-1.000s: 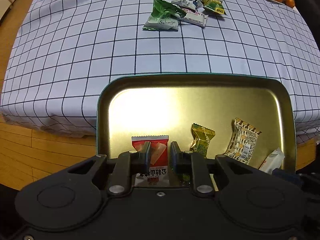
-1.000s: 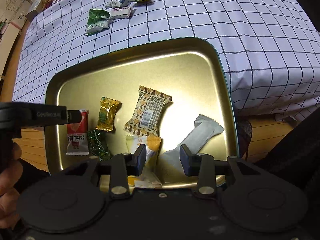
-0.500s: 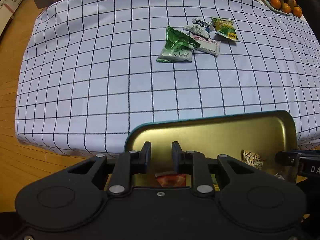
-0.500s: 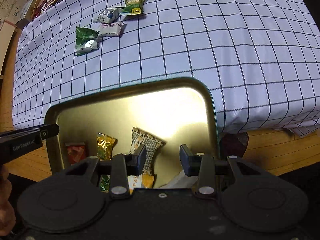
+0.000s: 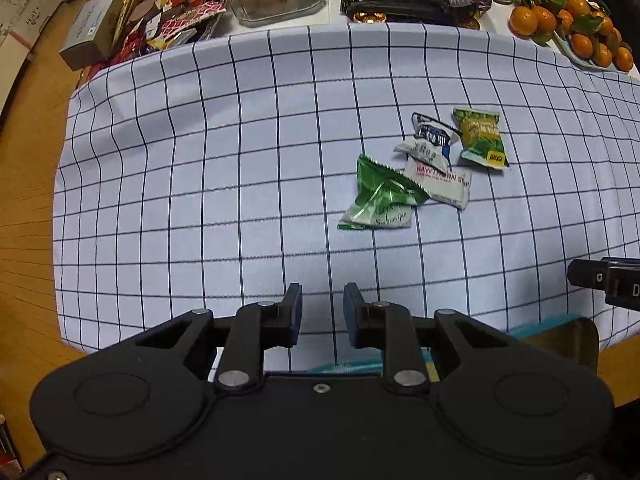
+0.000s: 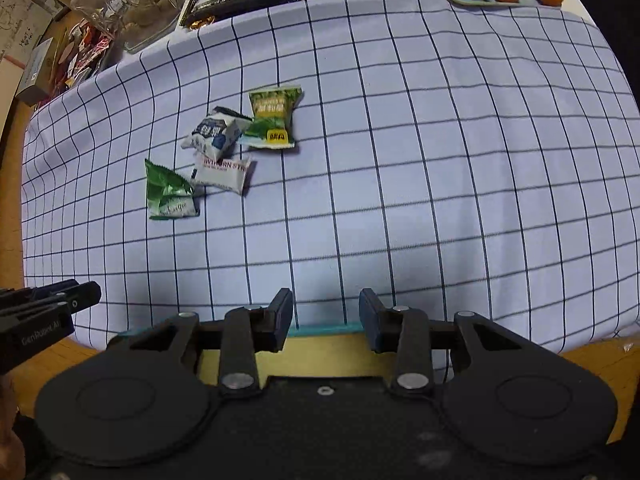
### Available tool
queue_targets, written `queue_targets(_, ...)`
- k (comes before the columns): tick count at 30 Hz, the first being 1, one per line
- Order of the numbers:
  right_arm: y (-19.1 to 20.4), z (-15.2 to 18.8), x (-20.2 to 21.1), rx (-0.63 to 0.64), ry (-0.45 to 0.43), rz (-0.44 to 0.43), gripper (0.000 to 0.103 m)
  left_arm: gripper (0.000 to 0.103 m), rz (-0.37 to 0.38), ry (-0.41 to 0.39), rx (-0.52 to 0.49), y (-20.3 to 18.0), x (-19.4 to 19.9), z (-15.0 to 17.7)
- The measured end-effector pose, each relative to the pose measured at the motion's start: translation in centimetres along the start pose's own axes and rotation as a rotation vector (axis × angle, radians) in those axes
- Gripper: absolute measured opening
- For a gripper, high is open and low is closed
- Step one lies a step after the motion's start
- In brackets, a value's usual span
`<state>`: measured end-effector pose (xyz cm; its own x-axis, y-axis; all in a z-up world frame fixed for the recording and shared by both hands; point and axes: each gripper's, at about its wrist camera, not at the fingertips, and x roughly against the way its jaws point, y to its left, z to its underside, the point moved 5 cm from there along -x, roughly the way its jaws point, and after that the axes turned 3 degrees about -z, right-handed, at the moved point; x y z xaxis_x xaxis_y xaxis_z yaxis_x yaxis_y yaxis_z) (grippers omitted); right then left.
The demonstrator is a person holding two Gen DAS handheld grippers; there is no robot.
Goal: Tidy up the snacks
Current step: 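Move both tools to the snacks on the tablecloth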
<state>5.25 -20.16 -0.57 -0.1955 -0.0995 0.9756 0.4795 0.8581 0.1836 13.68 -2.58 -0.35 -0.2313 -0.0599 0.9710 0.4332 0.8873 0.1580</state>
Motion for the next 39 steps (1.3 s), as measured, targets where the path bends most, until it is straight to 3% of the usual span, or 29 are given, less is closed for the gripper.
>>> queue_targets(6, 2.1, -4.3, -0.5, 0.015, -0.043, 0.021, 0.039, 0.033, 0.048, -0.022, 0.065, 0.3, -0.8, -2.9)
queue_targets(16, 3.8, -9.0, -3.1, -0.03, -0.124, -0.025, 0.039, 0.033, 0.055, 0.011, 0.121, 0.8, -2.7, -4.5)
queue_targets(19, 3.7, -9.8, -3.7, -0.032, -0.161, -0.016, 0.039, 0.033, 0.029, 0.025, 0.116, 0.6, -3.4, -4.6)
queue_targets(22, 3.5, -10.3, -4.3, -0.038, -0.176, -0.01, 0.039, 0.033, 0.059, 0.037, 0.106, 0.1, -3.6, -4.7)
queue_targets(27, 3.3, -10.8, -5.3, -0.067, -0.158, -0.041, 0.039, 0.033, 0.099, 0.045, 0.089, -0.8, -3.6, -4.8)
queue_targets(39, 3.6, -11.4, -7.7, -0.068, -0.126, -0.004, 0.039, 0.033, 0.131, 0.037, 0.096, -1.1, -4.1, -5.3)
